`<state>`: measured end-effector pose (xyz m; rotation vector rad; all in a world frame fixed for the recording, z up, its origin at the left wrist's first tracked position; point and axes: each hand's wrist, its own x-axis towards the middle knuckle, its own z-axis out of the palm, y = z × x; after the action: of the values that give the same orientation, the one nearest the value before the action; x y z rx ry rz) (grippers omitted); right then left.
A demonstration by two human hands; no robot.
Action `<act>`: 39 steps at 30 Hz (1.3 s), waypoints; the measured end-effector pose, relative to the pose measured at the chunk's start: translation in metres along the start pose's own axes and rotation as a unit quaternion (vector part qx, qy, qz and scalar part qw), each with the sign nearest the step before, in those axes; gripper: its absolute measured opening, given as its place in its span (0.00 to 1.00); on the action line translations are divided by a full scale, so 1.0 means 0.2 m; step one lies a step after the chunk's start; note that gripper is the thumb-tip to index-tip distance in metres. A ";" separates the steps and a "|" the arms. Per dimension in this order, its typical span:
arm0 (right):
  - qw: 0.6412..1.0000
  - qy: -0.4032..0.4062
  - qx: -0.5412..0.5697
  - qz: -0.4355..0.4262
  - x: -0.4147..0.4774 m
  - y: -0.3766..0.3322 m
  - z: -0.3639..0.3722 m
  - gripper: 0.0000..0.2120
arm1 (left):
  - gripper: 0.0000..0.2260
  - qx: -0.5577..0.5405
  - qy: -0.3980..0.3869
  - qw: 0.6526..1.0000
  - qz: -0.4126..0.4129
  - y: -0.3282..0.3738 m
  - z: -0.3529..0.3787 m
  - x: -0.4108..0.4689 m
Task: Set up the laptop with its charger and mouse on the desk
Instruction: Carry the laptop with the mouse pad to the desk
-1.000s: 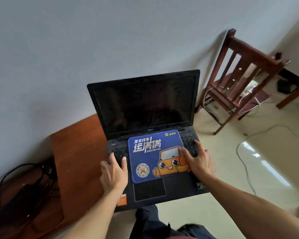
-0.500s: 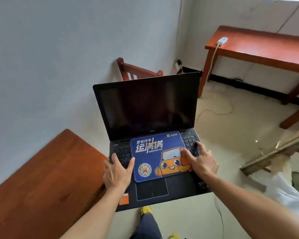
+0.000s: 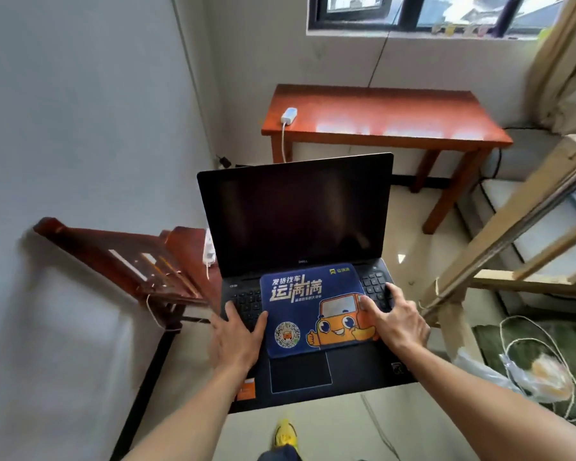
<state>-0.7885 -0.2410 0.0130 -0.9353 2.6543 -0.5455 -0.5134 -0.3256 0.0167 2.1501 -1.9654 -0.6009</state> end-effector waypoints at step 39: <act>0.986 0.091 0.052 0.127 3.84 -0.83 -0.21 0.35 | 0.36 0.030 -0.084 0.989 0.115 2.88 0.44 3.21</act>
<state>-1.2928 -0.8445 0.0228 -0.5288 2.8156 -0.7297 -1.0426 -1.0124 0.0428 1.9206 -2.3055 -0.7110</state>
